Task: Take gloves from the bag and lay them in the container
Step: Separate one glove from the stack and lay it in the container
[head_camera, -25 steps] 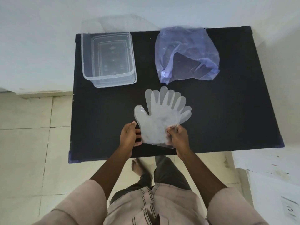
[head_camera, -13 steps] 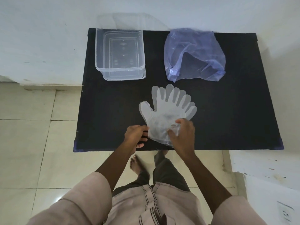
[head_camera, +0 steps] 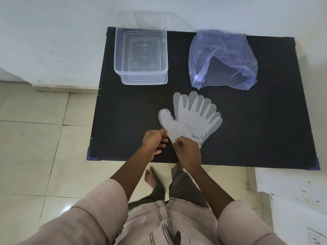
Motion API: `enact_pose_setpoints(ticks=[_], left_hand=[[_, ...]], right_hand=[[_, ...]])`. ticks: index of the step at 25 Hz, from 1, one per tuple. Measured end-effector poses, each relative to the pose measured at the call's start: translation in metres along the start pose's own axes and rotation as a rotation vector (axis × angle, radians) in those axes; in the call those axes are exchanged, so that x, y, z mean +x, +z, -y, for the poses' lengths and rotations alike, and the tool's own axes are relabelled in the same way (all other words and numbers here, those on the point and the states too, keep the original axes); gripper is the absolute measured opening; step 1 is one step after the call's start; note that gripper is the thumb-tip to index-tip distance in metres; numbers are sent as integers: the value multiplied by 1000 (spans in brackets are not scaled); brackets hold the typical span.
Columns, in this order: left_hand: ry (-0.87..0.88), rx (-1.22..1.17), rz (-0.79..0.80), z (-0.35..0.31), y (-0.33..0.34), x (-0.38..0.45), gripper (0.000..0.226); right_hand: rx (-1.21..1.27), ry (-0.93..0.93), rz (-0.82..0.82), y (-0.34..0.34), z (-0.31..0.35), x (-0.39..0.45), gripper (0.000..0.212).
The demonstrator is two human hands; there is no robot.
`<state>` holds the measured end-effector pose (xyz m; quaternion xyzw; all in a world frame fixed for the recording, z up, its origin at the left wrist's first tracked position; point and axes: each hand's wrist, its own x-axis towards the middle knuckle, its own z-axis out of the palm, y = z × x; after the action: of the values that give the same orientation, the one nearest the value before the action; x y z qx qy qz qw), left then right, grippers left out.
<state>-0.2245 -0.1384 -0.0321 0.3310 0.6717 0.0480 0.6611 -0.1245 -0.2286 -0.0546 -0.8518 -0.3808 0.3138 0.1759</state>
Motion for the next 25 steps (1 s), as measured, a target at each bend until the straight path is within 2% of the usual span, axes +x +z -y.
enact_pose_setpoints(ticks=[9,13,18,23,25], left_hand=[[-31,6,-31,15,5,2,33],[7,-21,-26,13,8,4,33],[49,-24,-32,11,11,7,12],[61,0,-43,11,10,11,12],[53,23,-60,11,8,14,12]], right_hand=[[532,164,195,-15,-8,6,19],[567,148,202,-22,-10,6,12],[560,124,209,-27,-12,8,9],[506,93,194,-32,-13,7,4],[473,94,139,-32,-15,8,6]])
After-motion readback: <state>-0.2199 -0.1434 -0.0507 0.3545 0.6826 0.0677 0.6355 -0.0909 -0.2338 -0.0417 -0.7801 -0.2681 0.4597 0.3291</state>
